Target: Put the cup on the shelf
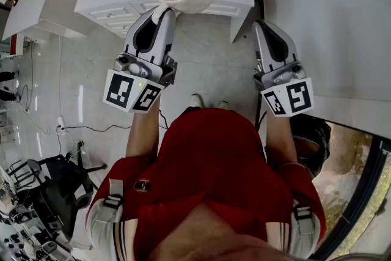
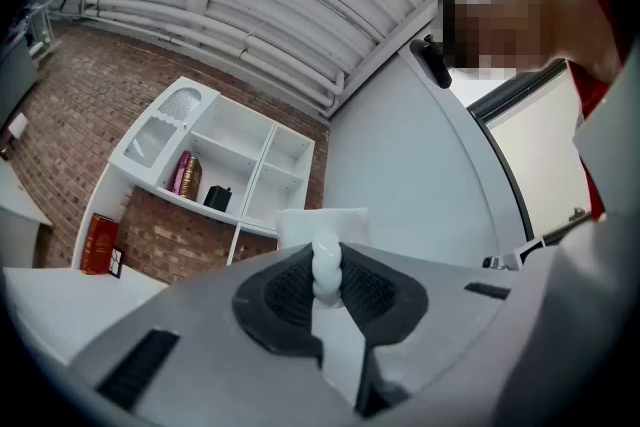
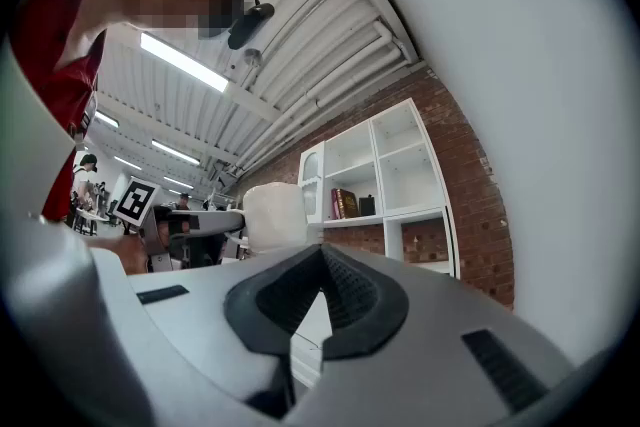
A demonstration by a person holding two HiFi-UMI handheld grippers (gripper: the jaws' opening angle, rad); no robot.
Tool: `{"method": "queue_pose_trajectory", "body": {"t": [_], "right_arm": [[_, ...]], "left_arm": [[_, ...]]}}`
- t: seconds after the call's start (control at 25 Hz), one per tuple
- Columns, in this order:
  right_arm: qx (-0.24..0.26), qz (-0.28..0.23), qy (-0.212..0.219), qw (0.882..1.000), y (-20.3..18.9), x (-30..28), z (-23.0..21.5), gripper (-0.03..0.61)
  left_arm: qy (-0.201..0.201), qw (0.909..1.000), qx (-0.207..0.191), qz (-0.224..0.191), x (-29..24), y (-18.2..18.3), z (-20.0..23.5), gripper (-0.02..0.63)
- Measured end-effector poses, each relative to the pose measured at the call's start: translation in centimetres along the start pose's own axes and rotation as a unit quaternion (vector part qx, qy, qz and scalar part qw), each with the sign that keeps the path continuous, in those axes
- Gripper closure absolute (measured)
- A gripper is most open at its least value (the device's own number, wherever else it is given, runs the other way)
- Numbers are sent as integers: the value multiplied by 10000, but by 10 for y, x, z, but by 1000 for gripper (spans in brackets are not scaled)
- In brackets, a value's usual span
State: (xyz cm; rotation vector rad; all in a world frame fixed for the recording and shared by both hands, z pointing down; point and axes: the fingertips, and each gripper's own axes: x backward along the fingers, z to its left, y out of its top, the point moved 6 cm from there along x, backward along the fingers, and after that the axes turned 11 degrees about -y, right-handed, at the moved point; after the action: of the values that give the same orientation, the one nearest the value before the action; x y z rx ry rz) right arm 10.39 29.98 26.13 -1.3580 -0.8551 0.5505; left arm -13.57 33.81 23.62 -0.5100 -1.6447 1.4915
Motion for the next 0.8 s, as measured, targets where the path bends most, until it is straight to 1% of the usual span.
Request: {"method": "queue_pose_trajectory", "body": {"t": [0.4, 0.6, 0.8], "right_arm": [[-127, -52, -74, 9999, -12, -10, 12, 581], [-77, -98, -144, 9998, -13, -33, 40, 581], [-86, -104, -279, 9995, -18, -46, 59, 581]], "left_arm": [[-97, 9999, -26, 35, 6, -8, 15, 565], [-177, 9998, -29, 2, 23, 2, 45, 565], [-322, 9994, 32, -124, 28, 4, 67, 565]]}}
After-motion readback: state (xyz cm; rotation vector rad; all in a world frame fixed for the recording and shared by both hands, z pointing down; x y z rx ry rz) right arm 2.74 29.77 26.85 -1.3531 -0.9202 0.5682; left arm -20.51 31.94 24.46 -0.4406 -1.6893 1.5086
